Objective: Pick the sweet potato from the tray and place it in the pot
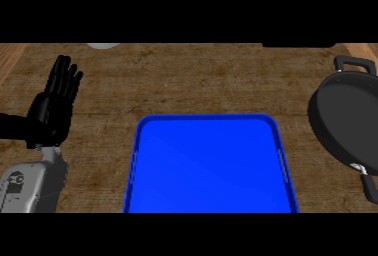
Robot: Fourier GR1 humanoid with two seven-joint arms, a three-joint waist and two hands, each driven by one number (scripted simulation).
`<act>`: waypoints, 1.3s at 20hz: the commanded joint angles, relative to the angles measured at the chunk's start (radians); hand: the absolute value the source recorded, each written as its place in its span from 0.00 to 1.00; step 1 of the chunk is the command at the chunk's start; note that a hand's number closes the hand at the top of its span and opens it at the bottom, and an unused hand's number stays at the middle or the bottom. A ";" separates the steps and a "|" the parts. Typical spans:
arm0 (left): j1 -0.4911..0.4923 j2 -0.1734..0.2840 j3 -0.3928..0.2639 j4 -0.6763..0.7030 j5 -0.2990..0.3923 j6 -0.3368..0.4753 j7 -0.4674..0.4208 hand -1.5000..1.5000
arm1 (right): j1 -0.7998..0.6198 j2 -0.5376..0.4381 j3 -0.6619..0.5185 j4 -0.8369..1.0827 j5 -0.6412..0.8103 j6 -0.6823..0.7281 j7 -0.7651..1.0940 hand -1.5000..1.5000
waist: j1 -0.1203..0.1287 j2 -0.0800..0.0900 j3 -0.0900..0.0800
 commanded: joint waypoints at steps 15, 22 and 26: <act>-0.037 -0.002 0.026 0.068 -0.013 -0.004 -0.037 0.50 | -0.286 -0.057 0.080 0.684 -0.019 0.068 -0.253 0.00 | 0.000 0.001 0.000; -0.003 -0.052 -0.026 0.012 -0.052 0.043 -0.006 0.50 | -0.340 -0.040 -0.058 0.686 -0.227 0.189 -0.259 0.00 | -0.009 -0.003 -0.001; 0.037 -0.025 -0.005 -0.032 -0.033 0.024 0.014 0.50 | -0.311 -0.057 -0.153 0.697 -0.338 0.248 -0.205 0.00 | -0.016 -0.007 -0.001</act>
